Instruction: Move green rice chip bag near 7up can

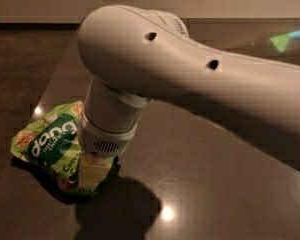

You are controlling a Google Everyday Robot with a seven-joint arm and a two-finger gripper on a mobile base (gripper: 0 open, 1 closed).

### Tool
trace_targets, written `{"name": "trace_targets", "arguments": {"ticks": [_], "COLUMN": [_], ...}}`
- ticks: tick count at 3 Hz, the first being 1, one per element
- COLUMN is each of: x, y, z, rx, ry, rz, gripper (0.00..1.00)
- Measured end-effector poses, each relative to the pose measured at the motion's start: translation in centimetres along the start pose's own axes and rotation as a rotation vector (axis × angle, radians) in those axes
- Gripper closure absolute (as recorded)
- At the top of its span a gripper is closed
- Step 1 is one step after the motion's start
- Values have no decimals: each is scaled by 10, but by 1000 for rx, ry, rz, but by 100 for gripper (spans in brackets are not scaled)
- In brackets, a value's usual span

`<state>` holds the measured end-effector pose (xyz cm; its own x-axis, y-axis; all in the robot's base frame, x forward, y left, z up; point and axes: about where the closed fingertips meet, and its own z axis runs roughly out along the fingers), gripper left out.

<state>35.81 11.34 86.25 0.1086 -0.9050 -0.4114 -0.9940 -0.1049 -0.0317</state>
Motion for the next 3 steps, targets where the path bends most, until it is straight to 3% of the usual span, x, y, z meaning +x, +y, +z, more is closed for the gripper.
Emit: {"name": "trace_targets", "arguments": {"ticks": [1, 3], "x": [4, 18], "y": [-26, -83], "z": [-12, -31], "rx": [43, 70], "ry": [3, 15], "rz": [10, 1], "gripper": [100, 100]}}
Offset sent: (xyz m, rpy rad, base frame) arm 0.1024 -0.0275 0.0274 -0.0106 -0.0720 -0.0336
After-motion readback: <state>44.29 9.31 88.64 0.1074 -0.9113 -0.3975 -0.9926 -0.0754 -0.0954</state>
